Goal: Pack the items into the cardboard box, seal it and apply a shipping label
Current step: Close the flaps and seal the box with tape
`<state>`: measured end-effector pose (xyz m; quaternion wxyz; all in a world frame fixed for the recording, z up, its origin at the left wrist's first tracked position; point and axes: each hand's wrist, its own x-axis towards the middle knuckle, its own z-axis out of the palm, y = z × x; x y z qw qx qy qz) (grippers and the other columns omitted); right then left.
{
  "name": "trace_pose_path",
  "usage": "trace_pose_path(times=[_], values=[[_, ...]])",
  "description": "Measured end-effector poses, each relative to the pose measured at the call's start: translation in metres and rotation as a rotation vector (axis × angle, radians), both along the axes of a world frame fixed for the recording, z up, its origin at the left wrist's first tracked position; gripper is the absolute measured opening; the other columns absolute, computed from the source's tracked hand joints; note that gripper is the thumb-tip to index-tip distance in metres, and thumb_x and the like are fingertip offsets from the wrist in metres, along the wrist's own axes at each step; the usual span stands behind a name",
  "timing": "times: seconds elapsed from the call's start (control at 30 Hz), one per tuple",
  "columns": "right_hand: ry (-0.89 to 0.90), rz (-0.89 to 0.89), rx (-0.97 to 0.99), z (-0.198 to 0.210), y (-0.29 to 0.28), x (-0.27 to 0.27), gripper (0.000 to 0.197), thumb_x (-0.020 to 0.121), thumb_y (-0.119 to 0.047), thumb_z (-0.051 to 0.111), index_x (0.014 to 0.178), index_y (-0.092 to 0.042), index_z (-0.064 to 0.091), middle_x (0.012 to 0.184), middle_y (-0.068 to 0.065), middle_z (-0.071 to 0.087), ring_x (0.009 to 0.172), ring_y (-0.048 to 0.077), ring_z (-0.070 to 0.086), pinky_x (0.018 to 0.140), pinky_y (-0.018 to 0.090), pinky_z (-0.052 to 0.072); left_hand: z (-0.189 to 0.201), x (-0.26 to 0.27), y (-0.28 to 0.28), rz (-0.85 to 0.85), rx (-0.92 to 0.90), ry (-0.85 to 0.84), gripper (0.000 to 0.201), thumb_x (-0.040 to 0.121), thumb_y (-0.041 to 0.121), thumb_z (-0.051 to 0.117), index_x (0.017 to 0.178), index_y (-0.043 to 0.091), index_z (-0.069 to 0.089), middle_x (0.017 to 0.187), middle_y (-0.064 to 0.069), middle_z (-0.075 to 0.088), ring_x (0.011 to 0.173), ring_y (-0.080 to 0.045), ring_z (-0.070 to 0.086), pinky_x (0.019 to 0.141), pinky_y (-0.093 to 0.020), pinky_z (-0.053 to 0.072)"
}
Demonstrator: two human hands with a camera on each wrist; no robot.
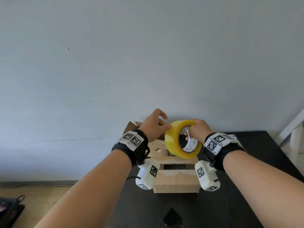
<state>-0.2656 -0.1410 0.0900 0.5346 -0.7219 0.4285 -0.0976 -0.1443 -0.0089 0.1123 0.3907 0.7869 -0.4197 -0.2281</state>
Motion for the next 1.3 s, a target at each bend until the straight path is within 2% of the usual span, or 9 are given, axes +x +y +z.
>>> trace_pose_path(times=[0.1, 0.2, 0.33, 0.57, 0.77, 0.9, 1.03, 1.13, 1.3], values=[[0.015, 0.008, -0.001, 0.0, 0.0, 0.002, 0.026, 0.082, 0.014, 0.041, 0.093, 0.002, 0.061, 0.082, 0.023, 0.066, 0.072, 0.037, 0.066, 0.07, 0.041, 0.055, -0.002, -0.001, -0.003, 0.056, -0.029, -0.064, 0.008, 0.092, 0.018, 0.061, 0.1, 0.017, 0.062, 0.086, -0.002, 0.067, 0.077, -0.016, 0.06, 0.074, -0.033, 0.052], [0.067, -0.003, -0.018, 0.0, 0.002, 0.005, 0.024, 0.079, 0.011, 0.047, 0.094, 0.004, 0.064, 0.088, 0.025, 0.071, 0.08, 0.04, 0.069, 0.083, 0.05, 0.055, -0.001, -0.009, -0.01, 0.081, 0.07, -0.397, 0.015, 0.094, 0.015, 0.052, 0.095, 0.014, 0.067, 0.095, -0.001, 0.067, 0.088, -0.018, 0.06, 0.079, -0.03, 0.049], [0.127, -0.037, -0.07, 0.0, -0.001, 0.008, 0.022, 0.077, 0.007, 0.051, 0.089, 0.004, 0.069, 0.084, 0.021, 0.072, 0.077, 0.036, 0.069, 0.081, 0.044, 0.056, -0.005, -0.016, -0.016, 0.083, 0.08, -0.636, 0.013, 0.095, 0.012, 0.043, 0.095, 0.013, 0.057, 0.099, -0.004, 0.059, 0.09, -0.021, 0.053, 0.074, -0.028, 0.039], [0.16, -0.034, -0.036, 0.003, -0.005, 0.011, 0.018, 0.078, 0.009, 0.053, 0.084, 0.002, 0.067, 0.076, 0.015, 0.071, 0.068, 0.027, 0.068, 0.069, 0.033, 0.056, -0.003, -0.018, -0.02, 0.139, -0.09, -0.331, 0.01, 0.094, 0.008, 0.047, 0.093, 0.008, 0.057, 0.1, -0.005, 0.057, 0.087, -0.016, 0.049, 0.075, -0.023, 0.036], [0.187, -0.018, 0.04, 0.007, -0.001, 0.008, 0.022, 0.077, 0.011, 0.052, 0.092, 0.01, 0.068, 0.085, 0.02, 0.072, 0.081, 0.032, 0.07, 0.087, 0.043, 0.055, -0.003, -0.016, -0.016, 0.108, -0.104, -0.187, 0.01, 0.095, 0.012, 0.049, 0.092, 0.012, 0.059, 0.1, -0.005, 0.066, 0.09, -0.02, 0.058, 0.076, -0.028, 0.048], [0.222, 0.014, 0.052, 0.029, 0.009, 0.001, 0.018, 0.085, 0.013, 0.045, 0.091, 0.007, 0.06, 0.069, 0.011, 0.061, 0.052, 0.014, 0.058, 0.052, 0.025, 0.048, -0.001, -0.021, -0.015, 0.134, -0.199, -0.205, 0.011, 0.094, 0.008, 0.049, 0.091, 0.011, 0.059, 0.098, -0.003, 0.067, 0.087, -0.018, 0.058, 0.075, -0.028, 0.048], [0.276, 0.071, 0.034, 0.04, 0.013, -0.006, 0.032, 0.088, 0.014, 0.044, 0.115, 0.007, 0.058, 0.099, 0.021, 0.063, 0.066, 0.02, 0.048, 0.081, 0.035, 0.046, 0.001, -0.024, -0.015, 0.141, -0.245, -0.137, 0.013, 0.094, 0.007, 0.049, 0.087, 0.013, 0.058, 0.098, -0.002, 0.069, 0.089, -0.019, 0.061, 0.077, -0.032, 0.052], [0.335, 0.114, 0.021, 0.041, 0.015, -0.008, 0.036, 0.091, 0.012, 0.043, 0.126, 0.01, 0.052, 0.082, 0.014, 0.058, 0.096, 0.03, 0.053, 0.099, 0.037, 0.041, 0.0, -0.025, -0.015, 0.158, -0.257, -0.005, 0.012, 0.095, 0.011, 0.051, 0.086, 0.013, 0.058, 0.099, -0.001, 0.07, 0.092, -0.021, 0.064, 0.08, -0.036, 0.055], [0.421, 0.218, -0.072, 0.043, 0.022, -0.01, 0.022, 0.091, 0.0, 0.051, 0.11, -0.001, 0.061, 0.13, 0.024, 0.055, 0.126, 0.035, 0.047, 0.092, 0.024, 0.042, 0.005, -0.022, -0.018, 0.159, -0.256, 0.119, 0.015, 0.094, 0.015, 0.055, 0.08, 0.017, 0.058, 0.1, -0.007, 0.071, 0.098, -0.024, 0.065, 0.084, -0.035, 0.053]])
